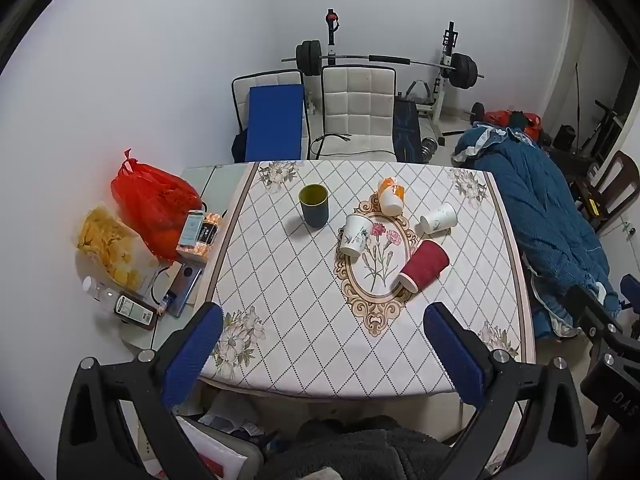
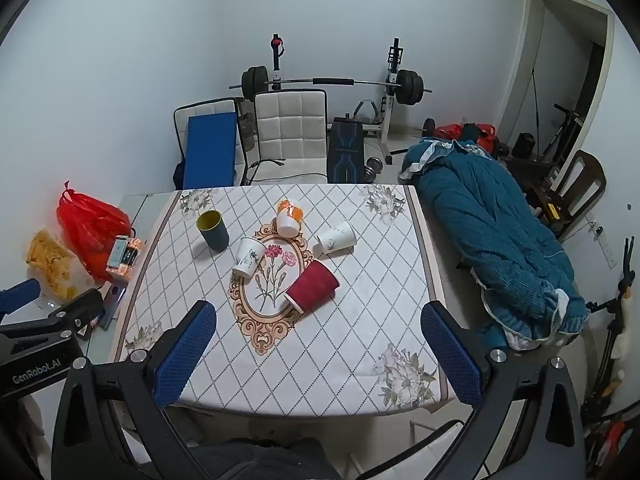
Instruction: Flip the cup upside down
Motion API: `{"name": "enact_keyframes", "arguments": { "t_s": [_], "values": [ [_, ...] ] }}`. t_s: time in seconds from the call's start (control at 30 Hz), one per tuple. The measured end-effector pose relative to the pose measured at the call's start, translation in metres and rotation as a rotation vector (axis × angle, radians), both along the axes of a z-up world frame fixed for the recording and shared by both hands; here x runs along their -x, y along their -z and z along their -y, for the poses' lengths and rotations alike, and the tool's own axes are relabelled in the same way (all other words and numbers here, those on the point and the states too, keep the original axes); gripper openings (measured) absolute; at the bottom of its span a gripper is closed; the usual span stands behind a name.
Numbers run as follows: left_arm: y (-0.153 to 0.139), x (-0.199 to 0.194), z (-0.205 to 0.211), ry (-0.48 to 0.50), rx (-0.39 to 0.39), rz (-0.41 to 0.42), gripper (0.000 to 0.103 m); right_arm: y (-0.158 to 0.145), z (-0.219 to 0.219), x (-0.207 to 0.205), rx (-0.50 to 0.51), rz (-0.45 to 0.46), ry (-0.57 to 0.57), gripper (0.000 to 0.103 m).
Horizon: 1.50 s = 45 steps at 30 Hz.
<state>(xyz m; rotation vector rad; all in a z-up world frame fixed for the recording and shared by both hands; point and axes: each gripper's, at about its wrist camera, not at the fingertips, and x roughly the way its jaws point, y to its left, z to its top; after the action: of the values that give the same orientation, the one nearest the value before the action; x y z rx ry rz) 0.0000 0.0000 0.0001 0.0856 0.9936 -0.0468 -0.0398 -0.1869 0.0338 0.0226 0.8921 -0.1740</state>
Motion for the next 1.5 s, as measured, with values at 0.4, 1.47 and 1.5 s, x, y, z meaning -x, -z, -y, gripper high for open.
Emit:
{"name": "enact_keyframes", "arguments": {
  "t_s": [0.4,1.47,1.5],
  "values": [
    [0.000,0.000,0.000,0.001,-0.008,0.002,0.103,-0.001,0.001,0.002,-0.012,0.007,0.000,0.103],
    [-0.013,-0.011,0.004,0.007,-0.029,0.026,0.103,-0.003,0.005,-0.004,-0.019,0.005,0.008,0.103],
    [-0.013,-0.012,0.004,0.007,-0.030,0.027,0.103,-0.003,0.005,-0.005,-0.020,0.005,0.008,0.103]
  ]
}}
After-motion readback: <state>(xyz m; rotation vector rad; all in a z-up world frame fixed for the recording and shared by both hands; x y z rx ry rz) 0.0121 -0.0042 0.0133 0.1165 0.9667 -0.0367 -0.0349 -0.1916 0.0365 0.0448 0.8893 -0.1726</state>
